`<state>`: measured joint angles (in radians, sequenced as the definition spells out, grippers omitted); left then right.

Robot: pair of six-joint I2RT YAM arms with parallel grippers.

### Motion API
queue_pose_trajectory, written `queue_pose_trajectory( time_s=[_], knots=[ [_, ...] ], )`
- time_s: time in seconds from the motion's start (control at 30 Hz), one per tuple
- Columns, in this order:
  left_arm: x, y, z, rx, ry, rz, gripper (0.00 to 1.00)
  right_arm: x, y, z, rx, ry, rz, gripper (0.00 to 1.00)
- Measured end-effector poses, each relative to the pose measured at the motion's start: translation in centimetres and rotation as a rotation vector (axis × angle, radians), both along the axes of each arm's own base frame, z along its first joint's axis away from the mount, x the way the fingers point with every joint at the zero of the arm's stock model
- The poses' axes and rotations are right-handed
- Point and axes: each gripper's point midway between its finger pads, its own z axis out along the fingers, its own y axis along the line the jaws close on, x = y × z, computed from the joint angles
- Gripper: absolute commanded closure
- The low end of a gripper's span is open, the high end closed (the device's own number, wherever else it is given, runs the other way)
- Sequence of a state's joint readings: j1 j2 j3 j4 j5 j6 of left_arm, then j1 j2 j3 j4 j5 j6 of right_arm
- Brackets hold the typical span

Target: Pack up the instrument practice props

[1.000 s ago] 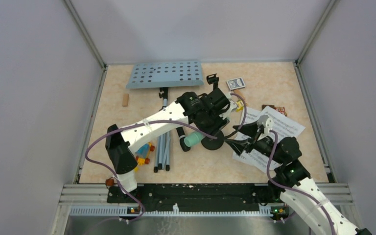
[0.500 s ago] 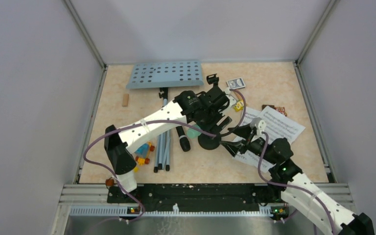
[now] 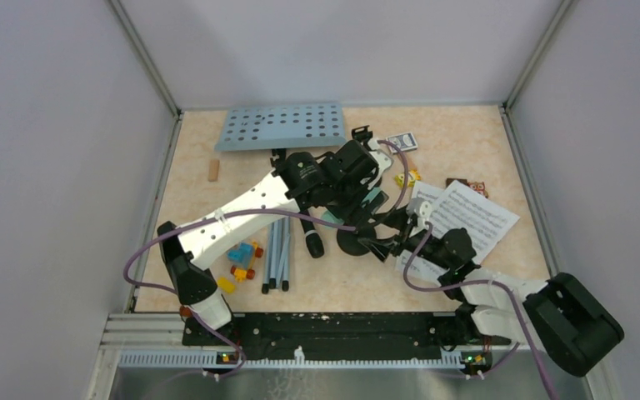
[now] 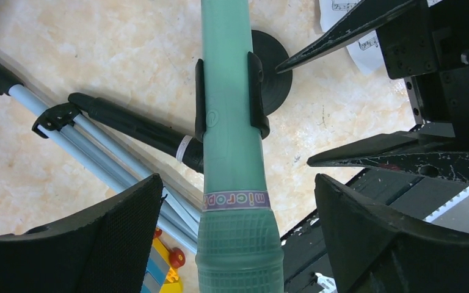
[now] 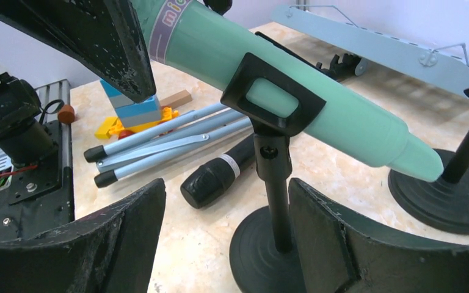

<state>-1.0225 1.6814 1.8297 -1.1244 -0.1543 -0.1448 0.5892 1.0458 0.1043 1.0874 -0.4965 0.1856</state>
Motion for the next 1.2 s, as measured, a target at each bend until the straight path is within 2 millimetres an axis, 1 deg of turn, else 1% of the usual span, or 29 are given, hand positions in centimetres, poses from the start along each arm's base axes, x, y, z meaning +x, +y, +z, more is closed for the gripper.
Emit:
queue_pose_trajectory(
  time_s=[0.2,0.23,0.3,0.4,0.43,0.53,0.7,0.8,0.93,1.03,1.13,1.2],
  knots=[
    [0.0,0.2,-0.1,0.005,0.004,0.014,0.08,0.6,0.8,-0.3,0.022,-0.020,0.013,0.32],
    [0.0,0.3,-0.3,0.008,0.005,0.016,0.11,0.7,0.9,-0.3,0.025,-0.023,0.014,0.33],
    [-0.1,0.5,-0.9,0.023,0.014,0.021,0.21,1.0,1.1,-0.2,0.035,-0.028,0.013,0.35],
    [-0.4,0.9,-2.0,0.049,0.036,0.027,0.26,1.4,1.5,0.2,0.052,-0.038,0.014,0.36],
    [-0.5,1.0,-2.3,0.057,0.042,0.028,0.30,1.5,1.5,0.3,0.057,-0.041,0.014,0.36],
    [-0.7,1.2,-2.9,0.069,0.053,0.030,0.47,1.8,1.9,0.5,0.067,-0.045,0.019,0.38],
    [-0.7,1.3,-2.7,0.058,0.059,0.038,0.65,2.4,2.6,0.3,0.071,-0.032,0.027,0.40],
    [-0.7,1.4,-2.7,0.057,0.060,0.037,0.79,2.5,3.3,-0.1,0.066,-0.017,0.046,0.41],
    [-0.7,1.4,-2.7,0.056,0.061,0.036,0.93,2.4,4.5,-0.7,0.057,-0.001,0.075,0.42],
    [-0.8,1.4,-2.7,0.058,0.064,0.036,0.99,2.6,5.4,-1.4,0.049,0.014,0.082,0.48],
    [-0.8,1.4,-2.8,0.058,0.065,0.034,1.00,3.0,6.0,-2.2,0.040,0.032,0.070,0.59],
    [-0.9,1.5,-2.8,0.058,0.066,0.034,1.00,3.5,6.2,-2.4,0.037,0.033,0.046,0.69]
  ],
)
